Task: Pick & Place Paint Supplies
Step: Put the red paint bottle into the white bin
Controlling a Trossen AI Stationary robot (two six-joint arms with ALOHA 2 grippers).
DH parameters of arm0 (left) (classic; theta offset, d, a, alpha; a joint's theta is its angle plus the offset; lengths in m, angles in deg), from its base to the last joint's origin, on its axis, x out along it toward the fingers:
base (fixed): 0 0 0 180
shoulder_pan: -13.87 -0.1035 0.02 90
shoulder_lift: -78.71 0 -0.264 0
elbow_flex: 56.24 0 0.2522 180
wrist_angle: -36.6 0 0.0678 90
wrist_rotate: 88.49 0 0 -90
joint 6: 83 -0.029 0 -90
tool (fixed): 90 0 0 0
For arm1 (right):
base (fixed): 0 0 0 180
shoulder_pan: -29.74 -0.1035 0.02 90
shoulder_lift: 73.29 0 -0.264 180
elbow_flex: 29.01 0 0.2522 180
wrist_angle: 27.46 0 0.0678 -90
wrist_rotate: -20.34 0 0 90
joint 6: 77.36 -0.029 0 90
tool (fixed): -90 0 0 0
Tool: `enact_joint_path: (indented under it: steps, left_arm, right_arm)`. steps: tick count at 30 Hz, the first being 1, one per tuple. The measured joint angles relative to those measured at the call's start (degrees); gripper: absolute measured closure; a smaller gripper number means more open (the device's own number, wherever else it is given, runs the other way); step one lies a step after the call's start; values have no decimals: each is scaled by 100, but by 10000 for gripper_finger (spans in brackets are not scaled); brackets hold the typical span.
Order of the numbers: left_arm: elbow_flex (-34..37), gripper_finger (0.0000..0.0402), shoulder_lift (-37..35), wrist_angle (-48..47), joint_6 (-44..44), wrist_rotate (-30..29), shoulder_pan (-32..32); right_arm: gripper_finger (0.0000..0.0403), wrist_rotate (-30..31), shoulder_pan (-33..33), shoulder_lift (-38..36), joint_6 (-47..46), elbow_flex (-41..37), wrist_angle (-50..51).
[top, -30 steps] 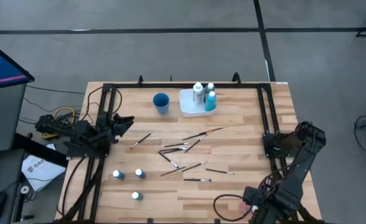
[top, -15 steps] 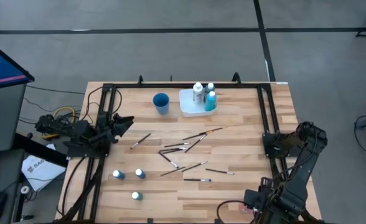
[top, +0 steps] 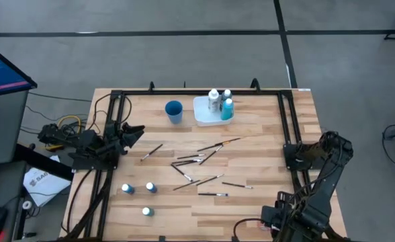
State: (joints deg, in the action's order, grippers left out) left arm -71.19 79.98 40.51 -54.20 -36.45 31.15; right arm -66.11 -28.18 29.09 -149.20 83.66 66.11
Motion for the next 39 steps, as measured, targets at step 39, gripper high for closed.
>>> enact_joint_path:
  steps: [39]
  left_arm:
    - [0, 202, 0, 37, 2, -168, 0]
  right_arm:
    - [294, -216, 165, -8, 353, -729, -526]
